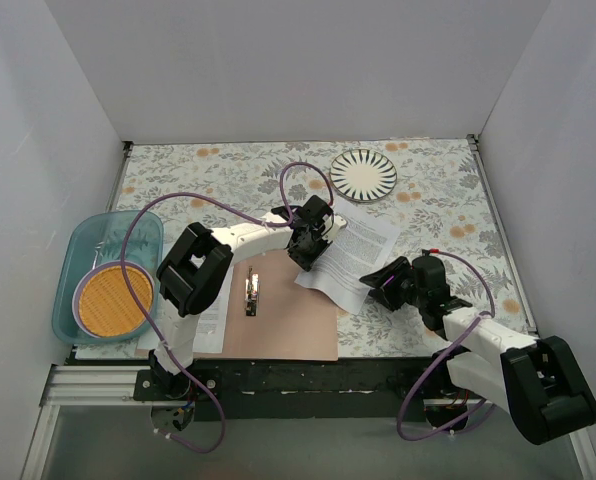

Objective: Put the files into the folder

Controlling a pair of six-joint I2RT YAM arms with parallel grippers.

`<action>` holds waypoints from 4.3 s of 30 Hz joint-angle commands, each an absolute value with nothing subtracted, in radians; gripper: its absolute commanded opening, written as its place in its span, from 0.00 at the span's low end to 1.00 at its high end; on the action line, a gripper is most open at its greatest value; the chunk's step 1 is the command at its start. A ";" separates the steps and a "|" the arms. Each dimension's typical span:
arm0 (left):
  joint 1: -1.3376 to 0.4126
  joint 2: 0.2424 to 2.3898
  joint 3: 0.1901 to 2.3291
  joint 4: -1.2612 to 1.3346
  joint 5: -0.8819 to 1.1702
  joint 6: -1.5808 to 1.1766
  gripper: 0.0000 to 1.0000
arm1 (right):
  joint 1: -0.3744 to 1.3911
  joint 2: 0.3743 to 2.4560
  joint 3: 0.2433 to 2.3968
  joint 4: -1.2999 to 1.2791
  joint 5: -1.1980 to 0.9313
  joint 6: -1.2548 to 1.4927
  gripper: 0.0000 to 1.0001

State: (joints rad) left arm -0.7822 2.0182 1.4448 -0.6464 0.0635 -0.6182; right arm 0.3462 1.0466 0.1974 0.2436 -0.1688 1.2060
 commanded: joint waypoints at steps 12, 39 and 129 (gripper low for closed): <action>-0.784 2.048 1.450 -0.722 0.046 -0.617 0.00 | 0.342 1.051 0.190 0.316 -0.181 1.210 0.52; -0.785 2.071 1.505 -0.756 0.046 -0.621 0.00 | 0.397 1.244 0.367 0.299 -0.163 1.005 0.43; -0.555 1.784 1.031 -0.565 0.425 -0.462 0.00 | 0.344 1.384 0.515 0.095 -0.520 0.719 0.01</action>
State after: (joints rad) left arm -0.5522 1.7508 1.0233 -0.6167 0.4793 -0.4538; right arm 0.3462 1.3537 0.4961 0.0788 -0.4492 0.7444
